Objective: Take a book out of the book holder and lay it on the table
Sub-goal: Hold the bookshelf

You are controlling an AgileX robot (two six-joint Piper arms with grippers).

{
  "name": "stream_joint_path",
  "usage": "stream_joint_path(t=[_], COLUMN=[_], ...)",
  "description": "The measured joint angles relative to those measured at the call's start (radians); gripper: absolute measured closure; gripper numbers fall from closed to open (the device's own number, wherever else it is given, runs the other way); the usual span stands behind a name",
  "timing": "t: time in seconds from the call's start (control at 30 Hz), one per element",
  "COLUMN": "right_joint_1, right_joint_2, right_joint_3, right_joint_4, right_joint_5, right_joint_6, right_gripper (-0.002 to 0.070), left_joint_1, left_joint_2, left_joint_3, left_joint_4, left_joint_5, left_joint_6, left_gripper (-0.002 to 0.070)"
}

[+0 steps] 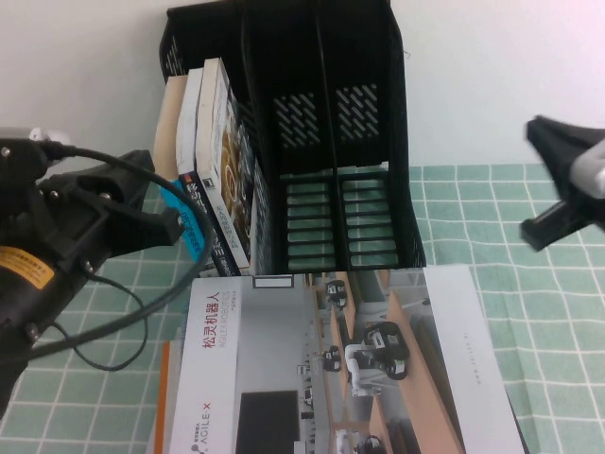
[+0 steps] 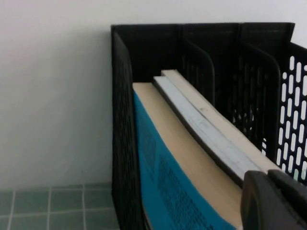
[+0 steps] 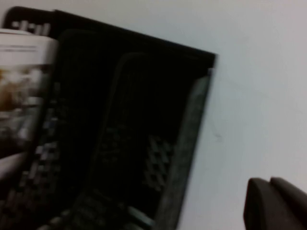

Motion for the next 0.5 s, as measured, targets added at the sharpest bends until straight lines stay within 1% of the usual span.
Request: stream_joint_path(t=[0.17,0.27,0.37,0.5], right_joint_1=[0.199,0.280,0.331,0.367], right_joint_2=[0.129,0.181,0.217,0.259], right_joint_3=[-0.073,-0.103,-0.125,-0.165], right_joint_4=[0.044,0.051,0.051,0.046], right_joint_5=[0.010,0.010,0.010,0.006], right_joint_6=[-0.008,-0.021,-0.028,-0.006], right_gripper=[0.0678,0.0678,0.0678,0.0678], left_joint_1=[-0.013,-0.041,-0.051,-0.053], left_joint_2=[0.002,0.002,0.002,0.002], left_joint_3=[-0.070,-0.122,-0.163,-0.187], left_joint_4=[0.009,0.021,0.025,0.025], left_joint_5=[0.197,0.304,0.366,0.427], left_joint_6=[-0.086,-0.099,-0.099,-0.101], left_gripper=[0.0678,0.0678,0.0678,0.0678])
